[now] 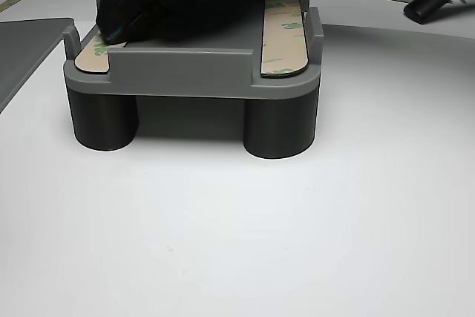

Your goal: Peel off protective film from adhesive tape.

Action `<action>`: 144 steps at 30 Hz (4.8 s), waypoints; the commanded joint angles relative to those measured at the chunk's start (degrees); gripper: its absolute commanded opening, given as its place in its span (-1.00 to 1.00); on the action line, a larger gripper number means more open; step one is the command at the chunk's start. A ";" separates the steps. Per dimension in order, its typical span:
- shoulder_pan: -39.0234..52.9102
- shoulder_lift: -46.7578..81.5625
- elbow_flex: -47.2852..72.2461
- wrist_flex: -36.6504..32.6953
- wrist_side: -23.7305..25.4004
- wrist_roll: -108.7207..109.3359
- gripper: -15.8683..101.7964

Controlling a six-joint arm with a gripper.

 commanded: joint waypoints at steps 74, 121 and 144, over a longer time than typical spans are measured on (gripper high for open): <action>45.44 -43.24 -14.50 -10.37 45.35 -63.02 -0.91; 48.52 -43.24 -9.05 -18.54 47.64 -59.15 -0.91; 48.78 -45.26 -10.90 -17.23 48.08 -58.27 -0.91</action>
